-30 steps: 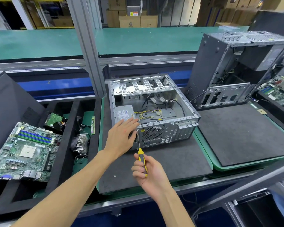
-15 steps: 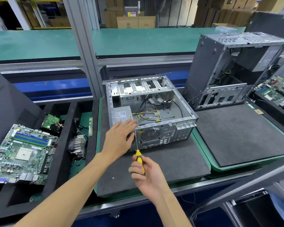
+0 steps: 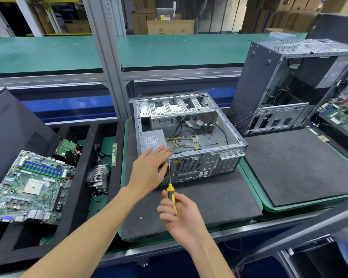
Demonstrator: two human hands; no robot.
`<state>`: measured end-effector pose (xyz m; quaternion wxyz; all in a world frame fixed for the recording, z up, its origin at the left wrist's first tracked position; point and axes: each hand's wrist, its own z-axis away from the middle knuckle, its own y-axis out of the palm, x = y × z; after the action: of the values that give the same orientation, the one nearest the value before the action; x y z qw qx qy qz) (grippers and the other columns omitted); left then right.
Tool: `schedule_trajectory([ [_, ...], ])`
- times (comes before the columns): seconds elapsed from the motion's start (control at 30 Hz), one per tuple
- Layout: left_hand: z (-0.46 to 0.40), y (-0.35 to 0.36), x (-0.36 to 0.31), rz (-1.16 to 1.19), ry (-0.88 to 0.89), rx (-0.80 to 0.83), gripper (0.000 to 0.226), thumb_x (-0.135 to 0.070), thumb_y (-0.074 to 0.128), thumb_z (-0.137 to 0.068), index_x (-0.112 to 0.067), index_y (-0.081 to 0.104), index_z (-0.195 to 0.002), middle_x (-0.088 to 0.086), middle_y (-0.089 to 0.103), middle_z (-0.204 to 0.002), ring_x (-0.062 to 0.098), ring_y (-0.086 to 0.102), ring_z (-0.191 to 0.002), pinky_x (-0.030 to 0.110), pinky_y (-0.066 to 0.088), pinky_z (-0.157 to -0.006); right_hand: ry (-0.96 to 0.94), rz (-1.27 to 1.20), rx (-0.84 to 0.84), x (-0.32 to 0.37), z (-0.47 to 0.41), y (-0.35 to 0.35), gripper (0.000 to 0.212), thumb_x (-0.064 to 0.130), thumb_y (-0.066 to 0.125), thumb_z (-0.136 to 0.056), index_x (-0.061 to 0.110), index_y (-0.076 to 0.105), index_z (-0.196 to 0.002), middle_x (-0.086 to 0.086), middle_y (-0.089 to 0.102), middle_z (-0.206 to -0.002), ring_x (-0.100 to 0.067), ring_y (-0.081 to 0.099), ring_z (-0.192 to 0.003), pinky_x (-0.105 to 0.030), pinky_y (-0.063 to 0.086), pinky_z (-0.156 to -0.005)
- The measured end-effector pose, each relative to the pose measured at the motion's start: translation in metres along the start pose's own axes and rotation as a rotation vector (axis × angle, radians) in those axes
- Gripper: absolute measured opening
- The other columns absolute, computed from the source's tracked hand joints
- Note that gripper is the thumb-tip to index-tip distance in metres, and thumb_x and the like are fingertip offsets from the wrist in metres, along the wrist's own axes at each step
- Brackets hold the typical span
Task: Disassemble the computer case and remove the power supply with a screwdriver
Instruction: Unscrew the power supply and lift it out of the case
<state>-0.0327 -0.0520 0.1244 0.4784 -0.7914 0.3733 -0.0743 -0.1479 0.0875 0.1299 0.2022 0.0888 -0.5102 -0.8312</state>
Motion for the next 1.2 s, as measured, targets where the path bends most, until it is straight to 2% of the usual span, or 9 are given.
schedule_trajectory([
  [0.1,0.001,0.000,-0.001,-0.001,0.004,-0.001,0.042,-0.016,0.068,-0.090,-0.022,0.065,-0.132,-0.009,0.059,-0.139,0.009,0.051,-0.133,0.039,0.040,-0.113,-0.057,0.033,-0.018,0.002,0.002,-0.002,0.011,0.012,0.059,-0.094,0.003,0.061,-0.089,-0.002,0.042,-0.068,-0.009,0.035,-0.043,-0.018,0.028,-0.029],
  [0.2,0.001,-0.001,-0.001,-0.001,0.004,-0.004,0.043,-0.015,0.069,-0.090,-0.022,0.065,-0.132,-0.009,0.059,-0.139,0.009,0.051,-0.133,0.038,0.040,-0.113,-0.075,0.073,-0.024,0.004,0.002,-0.005,0.013,0.015,0.064,-0.093,0.005,0.059,-0.086,0.002,0.033,-0.062,-0.007,0.027,-0.038,-0.018,0.022,-0.027],
  [0.3,0.000,-0.002,-0.001,-0.009,0.006,-0.003,0.042,-0.016,0.069,-0.090,-0.021,0.066,-0.131,-0.008,0.059,-0.139,0.009,0.051,-0.133,0.039,0.041,-0.113,-0.026,0.126,-0.025,0.006,0.000,-0.004,0.024,0.022,0.056,-0.097,-0.001,0.064,-0.094,0.002,0.027,-0.064,-0.009,0.026,-0.044,-0.021,0.022,-0.032],
  [0.43,0.000,-0.002,-0.001,-0.016,0.008,0.006,0.042,-0.017,0.068,-0.091,-0.022,0.065,-0.132,-0.009,0.059,-0.139,0.008,0.051,-0.133,0.038,0.041,-0.112,0.012,0.053,0.001,0.008,0.001,-0.004,0.021,0.013,0.051,-0.097,-0.003,0.064,-0.095,-0.003,0.036,-0.071,-0.012,0.032,-0.052,-0.022,0.029,-0.037],
  [0.6,0.000,-0.001,-0.001,-0.008,0.003,0.018,0.043,-0.017,0.069,-0.091,-0.021,0.064,-0.133,-0.009,0.058,-0.140,0.009,0.050,-0.134,0.039,0.040,-0.113,-0.050,0.122,-0.016,0.010,0.004,-0.005,0.013,0.015,0.061,-0.096,0.004,0.059,-0.089,0.002,0.032,-0.062,-0.007,0.028,-0.039,-0.018,0.022,-0.028],
  [0.8,-0.001,-0.003,-0.001,-0.001,0.012,0.019,0.042,-0.016,0.068,-0.091,-0.020,0.064,-0.132,-0.009,0.058,-0.140,0.010,0.050,-0.134,0.039,0.040,-0.113,0.002,0.099,-0.030,0.009,0.003,-0.004,0.026,0.015,0.045,-0.099,-0.003,0.062,-0.103,-0.001,0.029,-0.068,-0.011,0.027,-0.050,-0.022,0.026,-0.037],
  [0.9,0.000,-0.003,-0.001,-0.007,0.009,-0.004,0.040,-0.017,0.071,-0.089,-0.021,0.067,-0.129,-0.009,0.060,-0.138,0.010,0.052,-0.132,0.038,0.042,-0.111,-0.017,0.098,-0.003,0.010,0.006,-0.005,0.016,0.014,0.054,-0.098,0.001,0.063,-0.094,-0.001,0.035,-0.068,-0.009,0.031,-0.045,-0.019,0.027,-0.033],
  [1.0,0.000,-0.002,-0.001,-0.004,0.012,-0.014,0.040,-0.017,0.071,-0.089,-0.020,0.068,-0.128,-0.008,0.061,-0.137,0.010,0.053,-0.131,0.039,0.043,-0.110,-0.033,0.120,0.019,0.014,0.006,-0.006,0.018,0.017,0.063,-0.094,0.004,0.063,-0.082,0.003,0.028,-0.062,-0.007,0.026,-0.038,-0.018,0.021,-0.027],
  [1.2,0.000,-0.002,-0.001,-0.009,0.007,-0.011,0.040,-0.018,0.071,-0.089,-0.022,0.067,-0.129,-0.009,0.060,-0.137,0.009,0.053,-0.132,0.038,0.043,-0.111,0.014,0.089,-0.016,0.013,0.005,-0.008,0.018,0.014,0.047,-0.099,0.001,0.059,-0.102,-0.002,0.033,-0.070,-0.012,0.031,-0.050,-0.022,0.029,-0.037],
])
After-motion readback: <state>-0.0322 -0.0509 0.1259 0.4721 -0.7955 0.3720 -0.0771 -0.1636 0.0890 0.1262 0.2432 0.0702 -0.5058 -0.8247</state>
